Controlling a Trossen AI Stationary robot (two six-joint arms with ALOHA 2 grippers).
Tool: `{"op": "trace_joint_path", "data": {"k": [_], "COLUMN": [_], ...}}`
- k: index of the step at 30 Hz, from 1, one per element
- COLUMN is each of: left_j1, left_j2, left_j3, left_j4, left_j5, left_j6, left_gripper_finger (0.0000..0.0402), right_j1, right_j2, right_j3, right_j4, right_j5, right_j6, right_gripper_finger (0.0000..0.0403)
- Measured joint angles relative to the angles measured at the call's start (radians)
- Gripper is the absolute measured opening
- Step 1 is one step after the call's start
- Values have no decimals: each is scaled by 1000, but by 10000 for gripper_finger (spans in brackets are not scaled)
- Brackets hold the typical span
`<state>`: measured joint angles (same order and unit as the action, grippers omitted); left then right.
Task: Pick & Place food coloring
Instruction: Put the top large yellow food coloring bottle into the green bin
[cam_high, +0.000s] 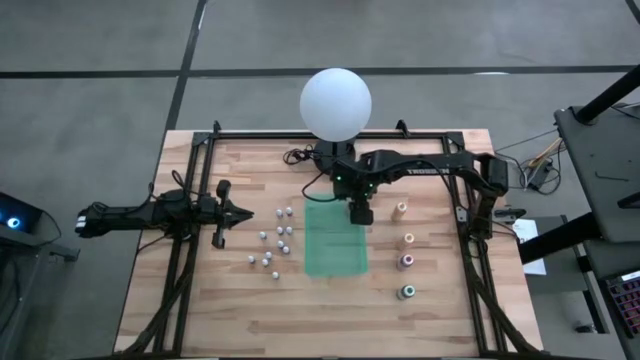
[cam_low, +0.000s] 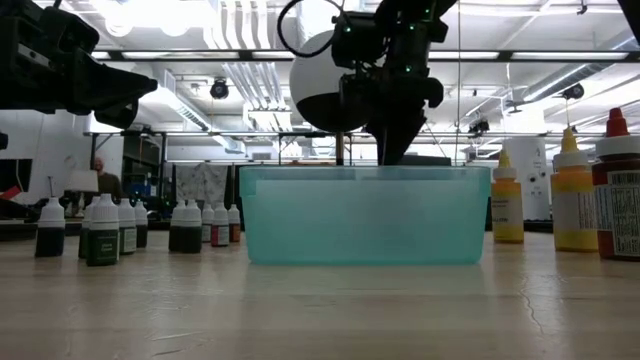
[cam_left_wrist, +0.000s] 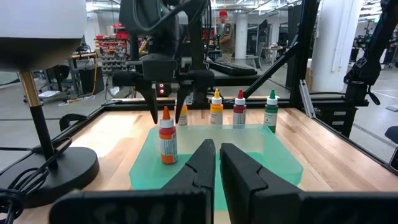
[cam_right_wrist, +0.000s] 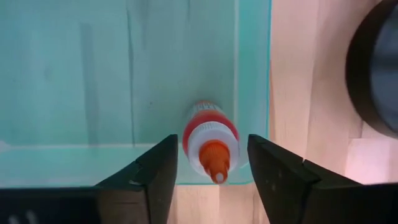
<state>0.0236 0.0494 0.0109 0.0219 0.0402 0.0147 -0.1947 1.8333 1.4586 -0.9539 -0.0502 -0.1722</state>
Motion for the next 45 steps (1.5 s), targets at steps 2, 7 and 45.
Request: {"op": "trace_joint_path", "data": {"k": [2,7,45], "left_j1": [0,0,0], "left_j2": [0,0,0], "left_j3": [0,0,0], "left_j4": [0,0,0], "left_j5": [0,0,0], "left_j6": [0,0,0], "left_gripper_finger": [0,0,0], "right_j1": [0,0,12], "right_j2": [-16,-62,-258], "right_j3": [0,0,0], "right_j4": [0,-10,-223], "right_j5": [0,0,-9], "right_j6": [-8,-11,-49], "right_gripper_finger": [191,190,9]}}
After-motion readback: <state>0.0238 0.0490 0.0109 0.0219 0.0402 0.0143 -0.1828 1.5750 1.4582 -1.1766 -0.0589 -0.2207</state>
